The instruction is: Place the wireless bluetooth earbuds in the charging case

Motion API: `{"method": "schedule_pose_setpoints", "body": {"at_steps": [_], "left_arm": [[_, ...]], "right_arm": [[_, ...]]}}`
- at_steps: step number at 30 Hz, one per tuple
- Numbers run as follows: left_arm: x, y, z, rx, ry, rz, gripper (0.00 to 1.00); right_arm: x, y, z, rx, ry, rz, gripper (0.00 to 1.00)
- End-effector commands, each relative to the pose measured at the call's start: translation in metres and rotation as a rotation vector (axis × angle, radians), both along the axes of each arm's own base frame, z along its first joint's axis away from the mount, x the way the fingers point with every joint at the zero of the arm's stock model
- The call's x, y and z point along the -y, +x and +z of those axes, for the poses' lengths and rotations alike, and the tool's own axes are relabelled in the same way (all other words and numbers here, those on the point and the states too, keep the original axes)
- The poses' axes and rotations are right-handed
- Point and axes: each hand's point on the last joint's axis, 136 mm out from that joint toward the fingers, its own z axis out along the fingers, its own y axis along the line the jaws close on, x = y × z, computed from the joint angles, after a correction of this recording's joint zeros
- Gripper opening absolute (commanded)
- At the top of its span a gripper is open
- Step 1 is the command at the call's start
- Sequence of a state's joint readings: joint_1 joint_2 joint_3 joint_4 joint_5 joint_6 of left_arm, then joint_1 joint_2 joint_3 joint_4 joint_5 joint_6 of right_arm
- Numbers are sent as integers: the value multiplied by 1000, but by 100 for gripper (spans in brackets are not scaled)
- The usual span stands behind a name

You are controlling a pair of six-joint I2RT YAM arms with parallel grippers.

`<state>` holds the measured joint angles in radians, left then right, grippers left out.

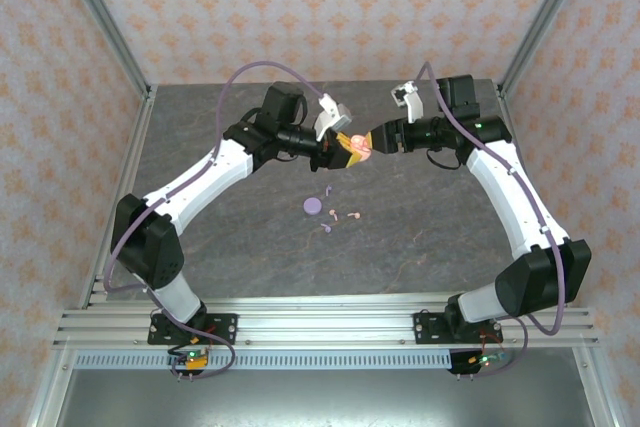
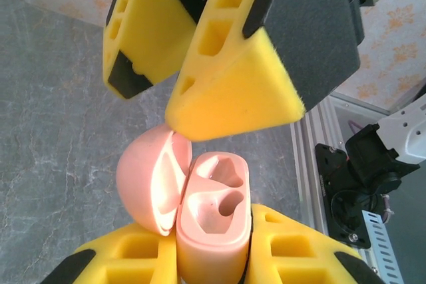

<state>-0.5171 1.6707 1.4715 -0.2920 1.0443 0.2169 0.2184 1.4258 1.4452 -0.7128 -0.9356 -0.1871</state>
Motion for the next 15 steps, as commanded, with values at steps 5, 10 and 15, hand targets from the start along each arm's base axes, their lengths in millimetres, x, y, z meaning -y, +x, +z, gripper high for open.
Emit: {"method": "schedule_pose_setpoints", "body": {"at_steps": [5,10,15], "left_arm": [[-7,8,9,65,-64,88,18],[-15,6,0,51,-75,137,18],[-23,-3,-1,49,-94,179,18]], "right_arm": [[28,5,16,94,-44,-188,61],[54,3,-19,5,-133,-336,61],[53,-10,-75,-171,-155,-338,58]]}}
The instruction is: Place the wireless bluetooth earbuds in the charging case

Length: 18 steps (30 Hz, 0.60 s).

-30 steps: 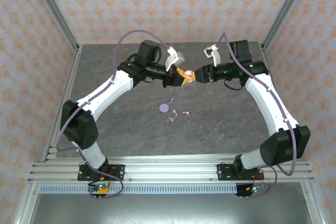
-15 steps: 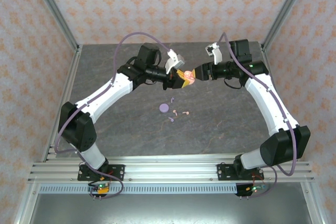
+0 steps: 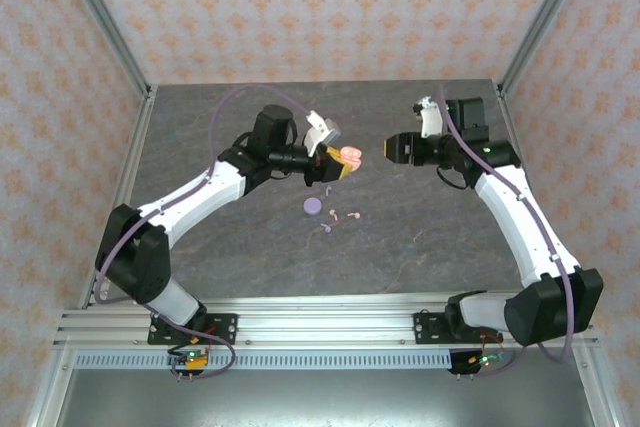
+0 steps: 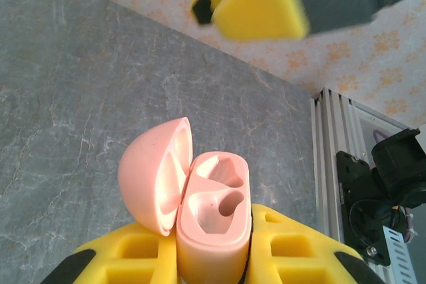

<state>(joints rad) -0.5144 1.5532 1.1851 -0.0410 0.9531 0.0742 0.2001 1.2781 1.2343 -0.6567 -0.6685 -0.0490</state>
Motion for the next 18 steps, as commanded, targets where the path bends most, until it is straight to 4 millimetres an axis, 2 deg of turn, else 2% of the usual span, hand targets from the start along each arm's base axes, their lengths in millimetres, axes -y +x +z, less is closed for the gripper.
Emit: {"method": "schedule_pose_setpoints", "body": {"at_steps": [1,5,8,13,18], "left_arm": [[-7,2,32,87,-65,54,18],[-9,-6,30,72,-66,74,18],[-11,-12,29,81,-67,86,18],[-14,-18,26,67,-50,101,19],[-18,-23,23,60,-38,106,19]], "right_arm": [[4,-8,-43,-142,-10,-52,56],[-7,-17,-89,-251,-18,-34,51],[-19,-23,-116,-310,-1,-11,46],[-44,-30,-149,-394,11,41,35],[-68,-31,-170,-450,45,77,27]]}}
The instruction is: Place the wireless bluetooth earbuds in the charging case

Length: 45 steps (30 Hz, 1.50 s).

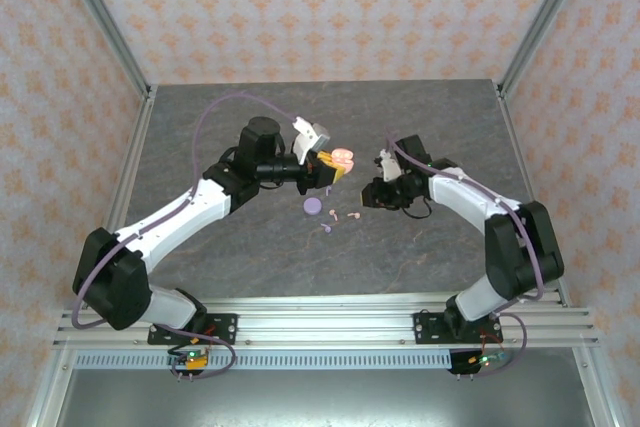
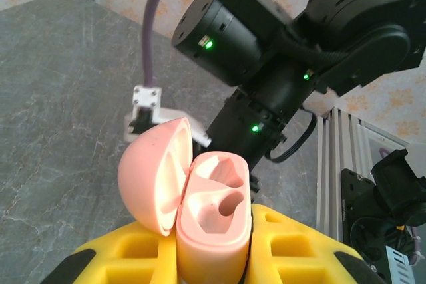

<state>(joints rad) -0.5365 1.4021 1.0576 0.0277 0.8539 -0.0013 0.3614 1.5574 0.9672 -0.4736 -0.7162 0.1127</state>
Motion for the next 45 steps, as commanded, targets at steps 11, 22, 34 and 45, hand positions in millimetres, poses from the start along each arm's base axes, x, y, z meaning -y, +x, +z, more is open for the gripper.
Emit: {"method": "schedule_pose_setpoints", "body": {"at_steps": [11,22,34,45], "left_arm": [[-7,-9,8,31,8,20,19],[-7,-7,6,26,18,26,19],[-7,-5,4,20,26,29,19],[-7,-4,0,15,34,29,19]], "right_arm": [[-33,-4,-34,-92,63,33,21],[-32,-17,-50,-154,15,75,21],[-8,-9,-61,-115,-156,37,21],[-11,9,-54,-64,-159,-3,21]]}}
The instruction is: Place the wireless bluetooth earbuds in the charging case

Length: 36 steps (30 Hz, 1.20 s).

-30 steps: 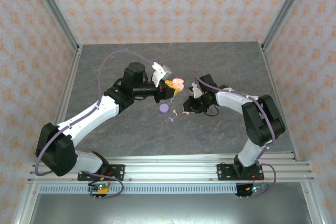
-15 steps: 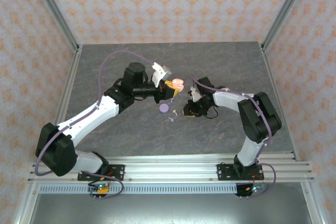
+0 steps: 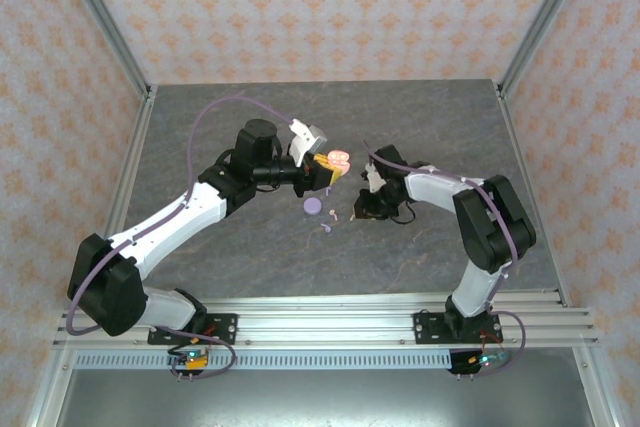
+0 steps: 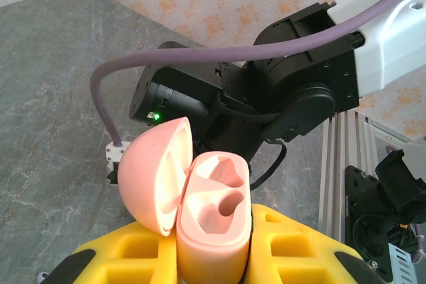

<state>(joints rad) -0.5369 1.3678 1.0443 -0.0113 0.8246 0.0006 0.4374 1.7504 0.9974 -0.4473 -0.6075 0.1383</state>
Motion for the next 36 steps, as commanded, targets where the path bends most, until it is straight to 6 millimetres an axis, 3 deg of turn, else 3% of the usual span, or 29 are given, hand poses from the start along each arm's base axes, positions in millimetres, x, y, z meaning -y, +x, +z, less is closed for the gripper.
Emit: {"method": "schedule_pose_setpoints", "body": {"at_steps": [1,8,15,19,28,36], "left_arm": [[0,0,1,22,15,4,19],[0,0,1,24,19,6,19],[0,0,4,31,15,3,19],[-1,-1,6,38,13,5,19],[-2,-2,12,51,3,10,19],[-4,-3,13,57,7,11,19]], "right_arm": [[-2,13,7,38,-12,-19,21],[-2,19,6,39,-26,-24,21],[3,19,27,92,-33,-22,22],[-5,11,36,86,11,26,30],[-4,14,22,90,-84,31,42],[-6,12,17,85,-117,56,41]]}}
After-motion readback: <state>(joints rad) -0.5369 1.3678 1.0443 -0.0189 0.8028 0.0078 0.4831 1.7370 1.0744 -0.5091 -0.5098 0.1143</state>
